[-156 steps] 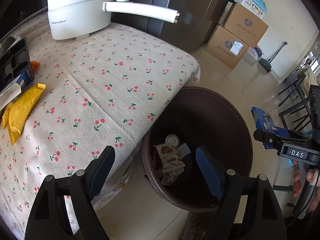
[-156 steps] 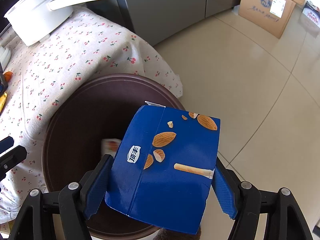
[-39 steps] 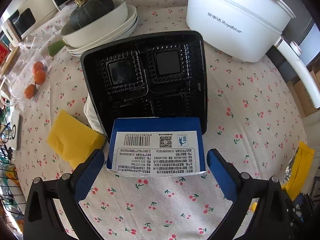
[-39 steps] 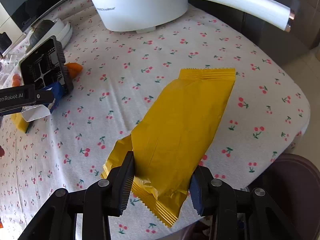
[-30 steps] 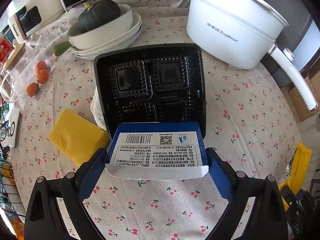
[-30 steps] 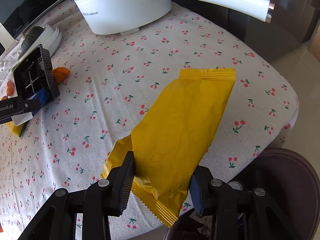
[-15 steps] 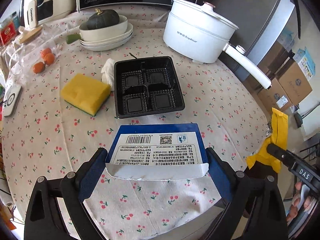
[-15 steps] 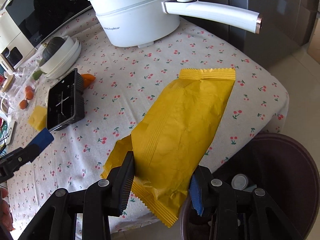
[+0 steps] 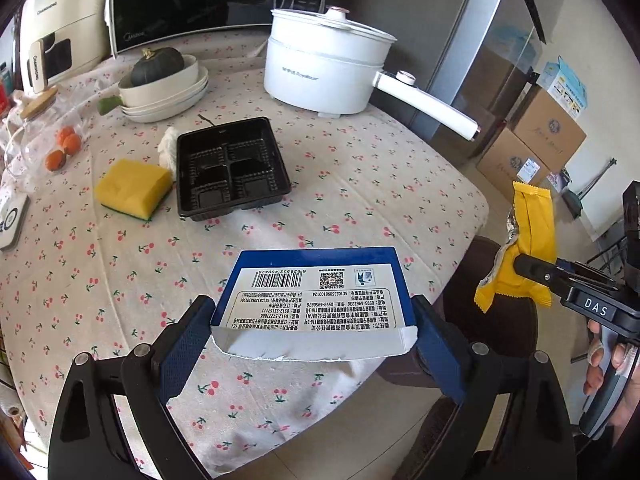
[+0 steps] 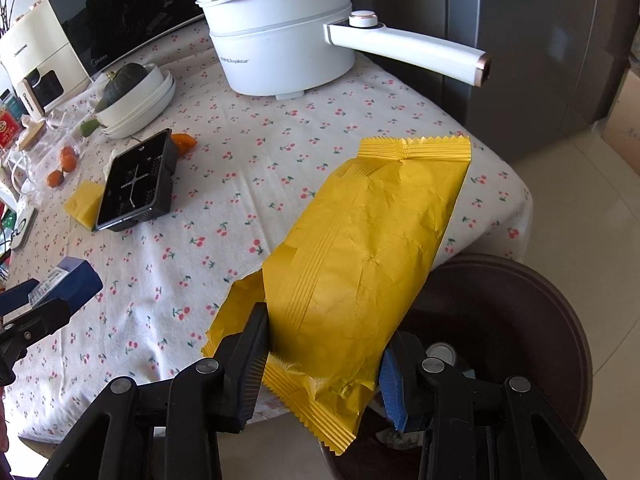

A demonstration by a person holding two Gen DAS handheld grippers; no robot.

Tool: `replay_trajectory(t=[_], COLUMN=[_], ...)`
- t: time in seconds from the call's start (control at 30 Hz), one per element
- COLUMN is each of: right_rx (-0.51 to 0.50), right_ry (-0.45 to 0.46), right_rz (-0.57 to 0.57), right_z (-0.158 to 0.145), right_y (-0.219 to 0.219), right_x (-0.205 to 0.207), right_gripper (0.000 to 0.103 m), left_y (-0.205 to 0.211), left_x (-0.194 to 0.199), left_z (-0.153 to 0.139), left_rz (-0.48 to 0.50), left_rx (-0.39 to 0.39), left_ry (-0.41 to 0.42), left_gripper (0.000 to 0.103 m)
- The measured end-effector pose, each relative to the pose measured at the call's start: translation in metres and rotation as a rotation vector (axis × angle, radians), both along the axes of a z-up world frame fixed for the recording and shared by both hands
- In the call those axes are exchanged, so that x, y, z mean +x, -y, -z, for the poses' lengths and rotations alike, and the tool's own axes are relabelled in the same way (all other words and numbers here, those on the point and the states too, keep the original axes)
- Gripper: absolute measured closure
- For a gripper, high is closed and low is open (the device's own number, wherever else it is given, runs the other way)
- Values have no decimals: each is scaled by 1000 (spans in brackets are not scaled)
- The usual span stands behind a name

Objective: Collect trash
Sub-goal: 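Carry the yellow bag and barcode box over the bin and open both grippers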

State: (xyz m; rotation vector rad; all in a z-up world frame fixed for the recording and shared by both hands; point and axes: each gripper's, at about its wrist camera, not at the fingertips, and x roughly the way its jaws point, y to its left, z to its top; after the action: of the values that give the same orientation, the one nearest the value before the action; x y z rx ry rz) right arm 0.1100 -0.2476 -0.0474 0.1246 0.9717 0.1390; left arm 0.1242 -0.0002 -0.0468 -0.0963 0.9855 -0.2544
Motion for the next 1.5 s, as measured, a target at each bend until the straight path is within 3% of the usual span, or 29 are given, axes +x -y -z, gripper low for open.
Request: replay_trajectory(t=[0.47,0.87,1.23,1.5], right_rx=[-19,-22,-24,-29], right_ry=[-60,-104,-121,-119], right_rz=[157,245,265,237], right_z=[22,39,45,44], right_y=[102,159,175,161], right_x=[-45,-67,-68,-62], right_gripper=[59,59,59,58], left_y=[110,191,210,190], left_x=[-16,-24,-20,-11], left_z=[9,34,49,48], left_rz=[219,387,377,322], left_rx=[52,39,160,175], left_ry=[57,28,34,18], left_gripper=[6,6,0,0])
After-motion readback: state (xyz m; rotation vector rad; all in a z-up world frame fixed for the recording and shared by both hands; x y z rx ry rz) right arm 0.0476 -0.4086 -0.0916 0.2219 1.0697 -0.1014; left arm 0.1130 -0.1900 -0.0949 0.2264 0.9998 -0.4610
